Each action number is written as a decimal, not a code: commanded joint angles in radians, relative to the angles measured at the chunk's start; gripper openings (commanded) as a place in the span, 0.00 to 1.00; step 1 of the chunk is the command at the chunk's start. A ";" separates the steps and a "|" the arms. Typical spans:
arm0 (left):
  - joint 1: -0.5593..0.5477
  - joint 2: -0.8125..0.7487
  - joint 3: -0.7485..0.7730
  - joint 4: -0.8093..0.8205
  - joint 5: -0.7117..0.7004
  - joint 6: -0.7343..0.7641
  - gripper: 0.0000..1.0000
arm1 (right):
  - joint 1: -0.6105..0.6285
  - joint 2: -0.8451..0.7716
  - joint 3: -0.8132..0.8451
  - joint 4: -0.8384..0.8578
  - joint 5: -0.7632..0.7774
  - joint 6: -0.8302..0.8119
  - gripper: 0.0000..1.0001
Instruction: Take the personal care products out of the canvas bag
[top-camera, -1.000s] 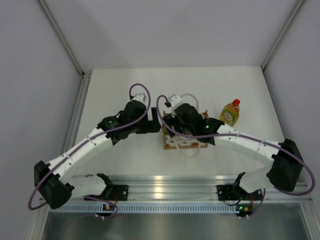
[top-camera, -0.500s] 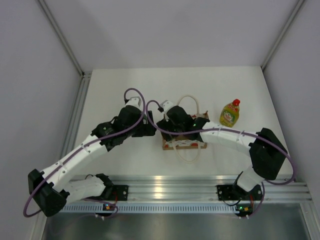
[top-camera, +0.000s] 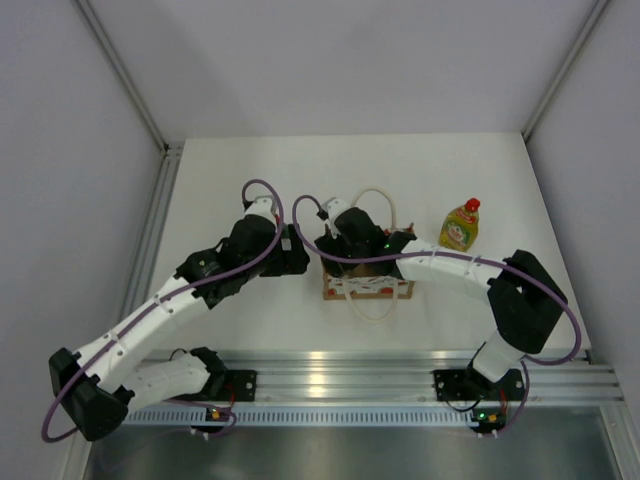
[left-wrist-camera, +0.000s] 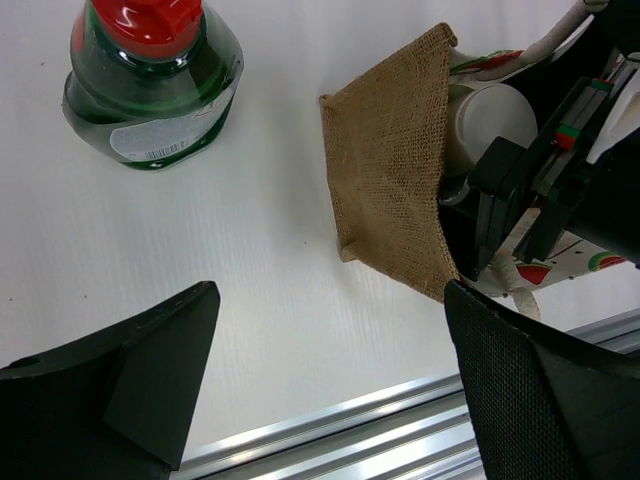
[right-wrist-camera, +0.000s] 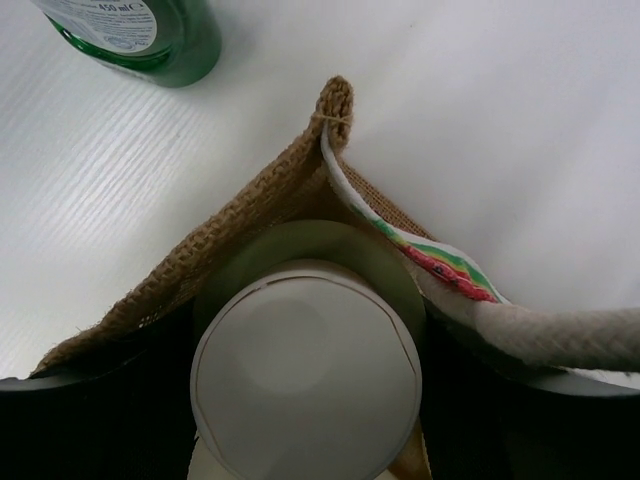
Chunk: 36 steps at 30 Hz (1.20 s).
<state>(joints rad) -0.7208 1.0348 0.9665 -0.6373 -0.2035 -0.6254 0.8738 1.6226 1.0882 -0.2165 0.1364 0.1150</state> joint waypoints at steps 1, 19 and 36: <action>0.000 -0.038 0.023 0.004 -0.031 0.010 0.98 | -0.010 0.017 0.004 0.074 -0.003 -0.018 0.34; 0.000 -0.128 0.196 -0.294 -0.402 0.108 0.98 | -0.033 -0.162 0.019 0.080 0.055 -0.086 0.00; 0.000 -0.231 0.091 -0.328 -0.642 0.015 0.98 | -0.053 -0.331 0.078 -0.026 0.029 -0.095 0.00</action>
<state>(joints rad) -0.7208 0.8154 1.0908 -0.9554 -0.7734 -0.5472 0.8333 1.3846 1.0691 -0.2741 0.1631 0.0330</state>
